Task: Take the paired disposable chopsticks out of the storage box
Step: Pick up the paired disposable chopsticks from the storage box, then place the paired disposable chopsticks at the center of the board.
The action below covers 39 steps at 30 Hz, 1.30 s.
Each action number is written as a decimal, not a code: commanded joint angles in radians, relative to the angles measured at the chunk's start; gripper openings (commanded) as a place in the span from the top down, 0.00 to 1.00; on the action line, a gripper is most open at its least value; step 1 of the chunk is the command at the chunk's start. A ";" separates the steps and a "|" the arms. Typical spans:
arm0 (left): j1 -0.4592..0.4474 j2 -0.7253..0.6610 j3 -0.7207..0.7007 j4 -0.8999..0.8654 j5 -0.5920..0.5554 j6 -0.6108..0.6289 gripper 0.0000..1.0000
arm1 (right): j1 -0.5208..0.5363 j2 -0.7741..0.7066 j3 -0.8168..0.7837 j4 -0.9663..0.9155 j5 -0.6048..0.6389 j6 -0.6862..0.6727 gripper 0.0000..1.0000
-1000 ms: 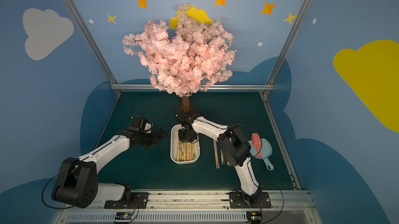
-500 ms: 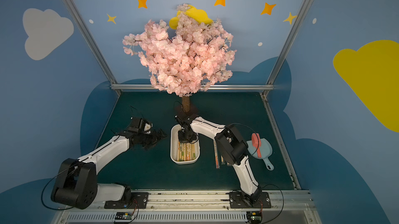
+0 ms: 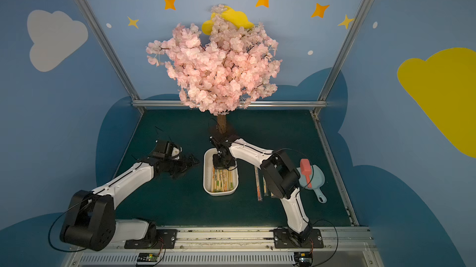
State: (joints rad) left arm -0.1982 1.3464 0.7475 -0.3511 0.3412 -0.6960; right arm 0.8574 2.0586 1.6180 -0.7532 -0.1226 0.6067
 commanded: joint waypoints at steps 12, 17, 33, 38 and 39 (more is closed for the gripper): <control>0.002 -0.038 -0.001 0.008 0.027 0.013 0.00 | -0.033 -0.196 -0.020 -0.022 0.012 0.010 0.92; -0.010 -0.047 0.005 0.007 0.025 0.017 0.00 | -0.074 -0.278 -0.069 -0.024 0.015 0.005 0.92; -0.093 -0.017 0.058 0.006 -0.004 0.009 0.00 | -0.197 -0.407 -0.298 -0.131 0.179 -0.075 0.92; -0.108 -0.005 0.068 0.007 -0.011 0.005 0.00 | -0.198 -0.343 -0.317 -0.130 0.192 -0.090 0.92; -0.110 -0.004 0.068 0.007 -0.012 0.003 0.00 | -0.198 -0.325 -0.314 -0.130 0.192 -0.094 0.92</control>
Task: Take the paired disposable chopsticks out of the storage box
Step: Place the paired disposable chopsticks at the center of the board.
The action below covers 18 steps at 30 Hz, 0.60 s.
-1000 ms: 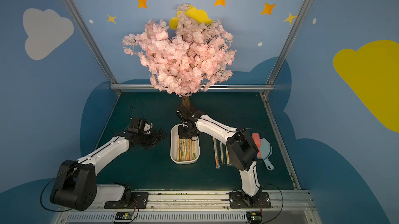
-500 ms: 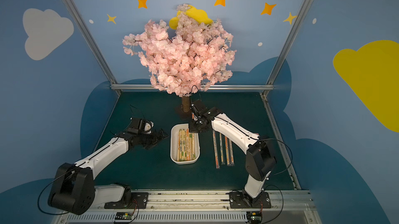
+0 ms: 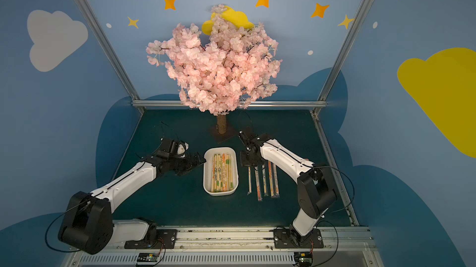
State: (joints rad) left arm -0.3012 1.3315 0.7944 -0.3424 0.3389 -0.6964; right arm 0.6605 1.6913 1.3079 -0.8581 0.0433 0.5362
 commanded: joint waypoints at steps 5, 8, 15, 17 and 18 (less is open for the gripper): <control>-0.020 0.017 0.022 0.001 -0.017 -0.005 0.00 | 0.002 0.119 0.015 -0.026 0.020 -0.037 0.92; -0.026 0.020 0.022 0.005 -0.019 -0.009 0.00 | 0.002 0.161 0.024 -0.026 0.028 -0.045 0.92; -0.035 0.023 0.021 0.004 -0.025 -0.011 0.00 | -0.003 0.228 0.020 -0.026 0.063 -0.053 0.92; -0.035 0.023 0.021 0.004 -0.025 -0.011 0.00 | -0.009 0.238 0.016 -0.027 0.071 -0.054 0.93; -0.035 0.023 0.021 0.004 -0.025 -0.011 0.00 | -0.012 0.243 0.012 -0.027 0.075 -0.054 0.93</control>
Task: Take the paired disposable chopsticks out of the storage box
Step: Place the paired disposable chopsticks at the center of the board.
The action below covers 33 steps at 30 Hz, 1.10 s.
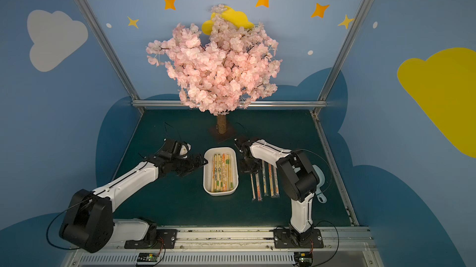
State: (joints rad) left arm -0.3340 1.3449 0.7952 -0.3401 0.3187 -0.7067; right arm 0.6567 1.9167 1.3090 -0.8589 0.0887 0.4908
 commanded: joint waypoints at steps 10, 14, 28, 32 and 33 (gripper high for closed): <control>-0.006 0.013 0.011 0.008 -0.003 -0.001 0.00 | -0.034 0.011 -0.011 -0.031 0.042 -0.004 0.89; -0.005 0.010 0.007 0.009 -0.002 0.001 0.00 | -0.034 0.008 -0.003 -0.034 0.028 -0.003 0.75; -0.004 0.019 -0.001 0.016 -0.002 0.010 0.00 | -0.021 -0.148 0.049 -0.055 -0.058 0.035 0.67; 0.000 0.025 0.001 0.015 -0.008 0.018 0.00 | 0.000 -0.190 0.082 -0.052 -0.093 0.050 0.66; 0.000 0.026 0.002 0.014 -0.011 0.019 0.00 | 0.008 -0.196 0.092 -0.050 -0.099 0.053 0.65</control>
State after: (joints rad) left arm -0.3363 1.3613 0.7948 -0.3305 0.3168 -0.7033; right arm 0.6434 1.7550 1.3647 -0.8913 0.0280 0.5213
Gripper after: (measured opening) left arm 0.999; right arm 0.345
